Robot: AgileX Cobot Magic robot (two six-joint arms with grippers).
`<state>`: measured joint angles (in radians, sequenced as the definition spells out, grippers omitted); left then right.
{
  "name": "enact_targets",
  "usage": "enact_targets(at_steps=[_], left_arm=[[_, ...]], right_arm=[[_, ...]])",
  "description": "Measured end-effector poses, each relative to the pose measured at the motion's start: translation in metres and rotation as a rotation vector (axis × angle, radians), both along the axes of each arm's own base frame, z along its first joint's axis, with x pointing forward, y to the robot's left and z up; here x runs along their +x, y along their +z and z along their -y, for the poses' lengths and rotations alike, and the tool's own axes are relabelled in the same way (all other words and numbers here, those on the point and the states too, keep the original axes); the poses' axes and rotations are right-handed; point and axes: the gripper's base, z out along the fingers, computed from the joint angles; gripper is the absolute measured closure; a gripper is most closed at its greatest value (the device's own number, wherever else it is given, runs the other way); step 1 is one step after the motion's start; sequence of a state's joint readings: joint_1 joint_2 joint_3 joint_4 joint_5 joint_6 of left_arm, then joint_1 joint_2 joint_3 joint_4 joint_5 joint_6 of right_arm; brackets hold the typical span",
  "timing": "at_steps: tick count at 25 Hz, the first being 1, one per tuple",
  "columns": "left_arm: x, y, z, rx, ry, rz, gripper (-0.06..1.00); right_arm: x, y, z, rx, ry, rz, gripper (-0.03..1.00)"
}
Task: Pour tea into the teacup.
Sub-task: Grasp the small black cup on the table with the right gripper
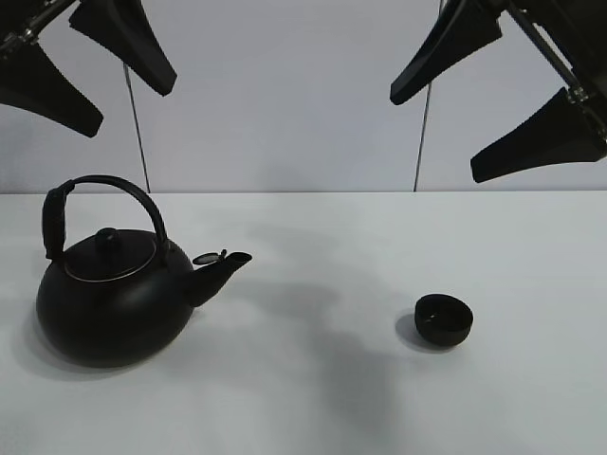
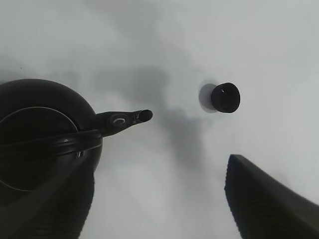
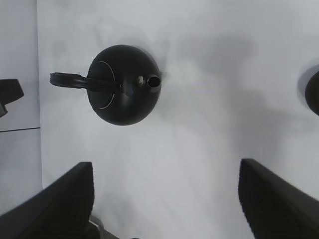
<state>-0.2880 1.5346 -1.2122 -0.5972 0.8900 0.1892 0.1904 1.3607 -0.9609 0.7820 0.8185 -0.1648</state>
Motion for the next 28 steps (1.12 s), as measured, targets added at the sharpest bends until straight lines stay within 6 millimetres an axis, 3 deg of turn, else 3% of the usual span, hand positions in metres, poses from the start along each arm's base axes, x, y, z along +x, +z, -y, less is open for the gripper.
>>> enact_targets(at_steps=[10, 19, 28], left_arm=[[0.000, 0.000, 0.000, 0.000, 0.000, 0.000, 0.41], [0.000, 0.000, 0.000, 0.000, 0.000, 0.000, 0.41], [0.000, 0.000, 0.000, 0.000, 0.000, 0.000, 0.41]], right_arm=[[-0.004, -0.002, 0.002, -0.073, 0.089, 0.008, 0.42], [-0.002, 0.024, 0.005, -0.197, 0.222, 0.060, 0.42], [-0.008, 0.019, 0.006, -0.323, 0.290, 0.031, 0.42]])
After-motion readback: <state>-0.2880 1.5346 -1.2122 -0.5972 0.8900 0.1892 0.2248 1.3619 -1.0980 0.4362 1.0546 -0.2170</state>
